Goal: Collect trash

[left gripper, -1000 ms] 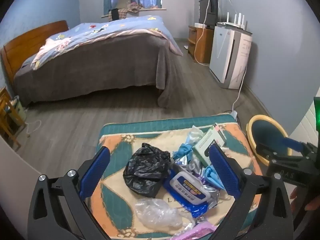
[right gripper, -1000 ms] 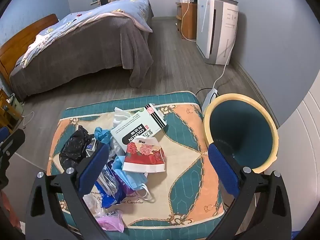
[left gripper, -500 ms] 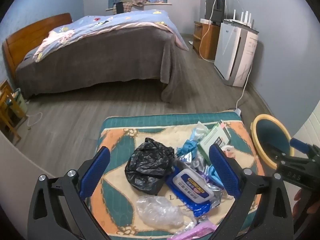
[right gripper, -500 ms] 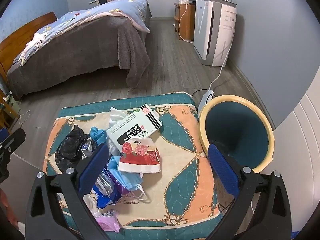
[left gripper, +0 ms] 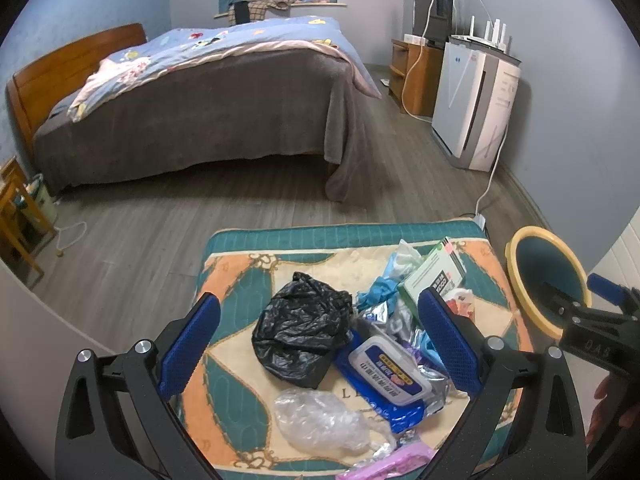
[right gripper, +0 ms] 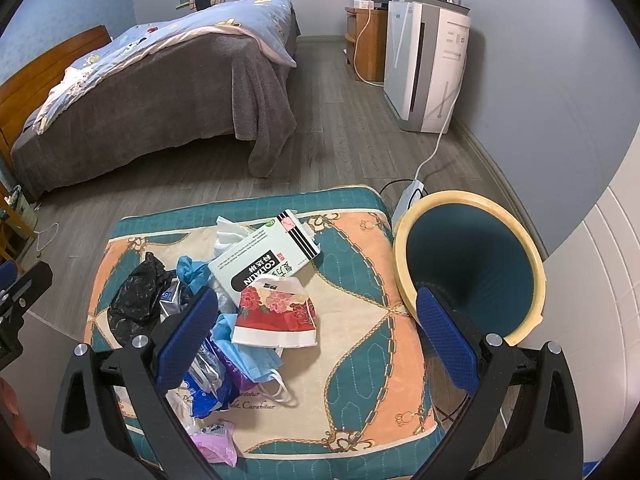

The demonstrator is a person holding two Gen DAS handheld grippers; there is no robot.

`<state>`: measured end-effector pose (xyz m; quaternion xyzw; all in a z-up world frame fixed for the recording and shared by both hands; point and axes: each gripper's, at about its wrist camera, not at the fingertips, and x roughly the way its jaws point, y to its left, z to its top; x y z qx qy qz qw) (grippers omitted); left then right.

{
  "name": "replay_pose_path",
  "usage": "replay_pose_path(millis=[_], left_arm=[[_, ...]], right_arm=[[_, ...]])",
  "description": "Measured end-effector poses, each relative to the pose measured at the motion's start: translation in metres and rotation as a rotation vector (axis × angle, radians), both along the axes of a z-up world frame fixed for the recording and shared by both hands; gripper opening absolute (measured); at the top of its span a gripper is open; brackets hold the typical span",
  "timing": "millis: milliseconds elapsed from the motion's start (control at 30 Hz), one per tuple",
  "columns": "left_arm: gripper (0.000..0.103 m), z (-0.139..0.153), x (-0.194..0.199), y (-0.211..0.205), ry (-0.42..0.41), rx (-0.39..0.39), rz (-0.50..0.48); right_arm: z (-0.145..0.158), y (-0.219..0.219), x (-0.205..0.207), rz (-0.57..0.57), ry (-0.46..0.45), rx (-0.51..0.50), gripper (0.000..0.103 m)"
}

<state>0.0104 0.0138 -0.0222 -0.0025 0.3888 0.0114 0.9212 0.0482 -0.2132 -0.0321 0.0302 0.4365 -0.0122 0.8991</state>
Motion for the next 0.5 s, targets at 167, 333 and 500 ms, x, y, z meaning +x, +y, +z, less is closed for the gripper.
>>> replay_pose_path(millis=[167, 333, 500], left_arm=[[0.098, -0.0001, -0.0001, -0.0002, 0.001, -0.001, 0.001], [0.098, 0.0002, -0.0003, -0.0004, 0.000, 0.001, 0.000], [0.098, 0.0002, 0.0000, -0.0003, 0.000, 0.004, -0.002]], right_arm=[[0.0001, -0.0003, 0.0007, -0.003, 0.002, -0.004, 0.098], [0.0006, 0.0005, 0.0006, -0.001, 0.001, -0.011, 0.098], [0.0009, 0.0011, 0.0005, -0.001, 0.001, -0.014, 0.098]])
